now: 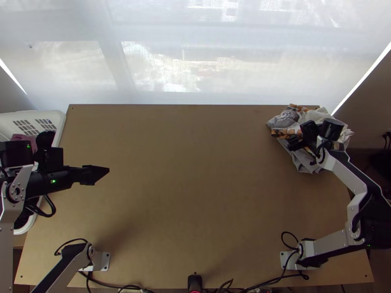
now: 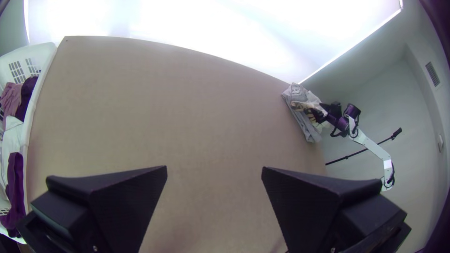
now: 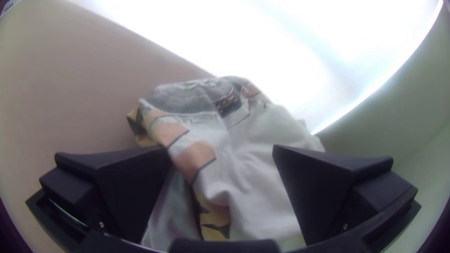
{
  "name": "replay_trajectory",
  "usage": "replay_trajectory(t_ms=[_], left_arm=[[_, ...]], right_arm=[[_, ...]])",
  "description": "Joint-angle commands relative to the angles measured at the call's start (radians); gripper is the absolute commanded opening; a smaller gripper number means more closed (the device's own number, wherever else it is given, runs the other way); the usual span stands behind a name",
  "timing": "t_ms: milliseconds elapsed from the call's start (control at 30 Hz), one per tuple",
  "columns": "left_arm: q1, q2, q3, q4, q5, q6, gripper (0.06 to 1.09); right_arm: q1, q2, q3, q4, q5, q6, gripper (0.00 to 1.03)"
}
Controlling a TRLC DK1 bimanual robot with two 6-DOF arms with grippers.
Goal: Fold the t-shirt
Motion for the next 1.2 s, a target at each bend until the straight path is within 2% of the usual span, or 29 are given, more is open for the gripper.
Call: replay_trajectory(t_ms=[0,167,400,600,767,967,1167], left_arm=[[0.005,-0.013,-0.018,0.001,0.0,-0.001,1.04],[0.01,-0.031,-0.024,-0.006,0.0,-0.004,1.04],[0.024,-0.077,-0.04,-0.038,-0.002,-0.004,1.04],[0.039,-0.105,-0.043,-0.058,-0.003,-0.004,1.04],[0.053,-0.113,-0.063,-0.053,-0.003,-0.003,1.04],[0.085,-0.128,-0.075,-0.052,-0.005,-0.006,1.04],[0.182,-0.16,-0.072,-0.03,-0.043,-0.004,1.04]], right_arm=[[-0.014,-0.161,0.084,-0.075,-0.046,0.066,0.98],[-0.011,-0.122,0.195,-0.121,-0.068,0.126,0.98],[-0.057,0.118,0.302,-0.119,-0.068,0.195,0.98],[-0.08,0.206,0.161,-0.118,-0.066,0.212,0.98],[-0.08,0.218,0.006,-0.049,-0.066,0.199,0.98],[-0.1,0.118,0.04,-0.052,-0.068,0.236,0.98],[-0.079,-0.124,0.141,-0.171,-0.112,0.253,0.98]])
